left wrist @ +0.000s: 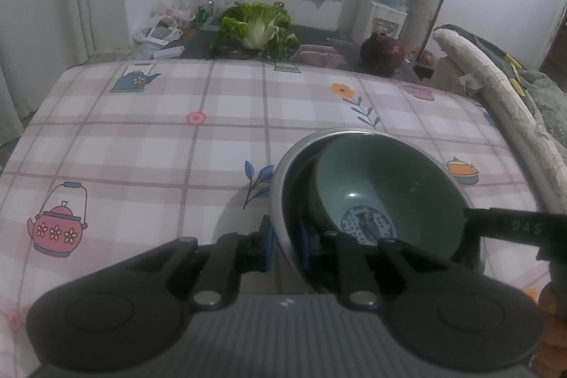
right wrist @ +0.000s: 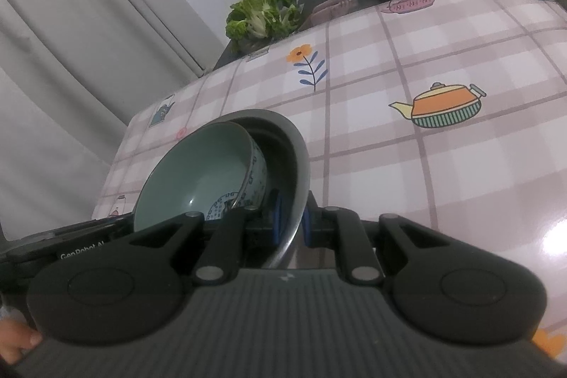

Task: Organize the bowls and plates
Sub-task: 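Lift and carry the nested bowls with both tools over the basin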

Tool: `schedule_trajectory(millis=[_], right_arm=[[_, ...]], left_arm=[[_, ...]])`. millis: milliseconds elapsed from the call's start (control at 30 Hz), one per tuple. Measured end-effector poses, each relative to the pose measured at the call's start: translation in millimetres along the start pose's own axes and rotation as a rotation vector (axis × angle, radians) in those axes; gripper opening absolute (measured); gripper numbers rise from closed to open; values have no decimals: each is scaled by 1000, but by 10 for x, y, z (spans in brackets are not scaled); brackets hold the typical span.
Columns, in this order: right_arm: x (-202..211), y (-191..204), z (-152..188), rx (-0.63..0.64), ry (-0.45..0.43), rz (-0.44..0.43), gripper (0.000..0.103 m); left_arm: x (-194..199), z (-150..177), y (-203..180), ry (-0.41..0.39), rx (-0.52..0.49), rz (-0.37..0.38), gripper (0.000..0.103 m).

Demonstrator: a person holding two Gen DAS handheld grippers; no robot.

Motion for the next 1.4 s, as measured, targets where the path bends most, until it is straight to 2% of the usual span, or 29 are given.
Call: schedule_trajectory(millis=[1400], right_arm=[[175,275,-80,50,-38,-3,13]], left_arm=[[361,-66,101,-60,32,13,16]])
Point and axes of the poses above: each gripper's, at about its wrist camera, not at the fingertips, and x roughly against the way its jaws point, y to its left, z to its underside, the point moved 3 cm from there along -x, roughly the way its jaws point, and after that the axes turned 10 degrees about -z, right-handed, at the moved point
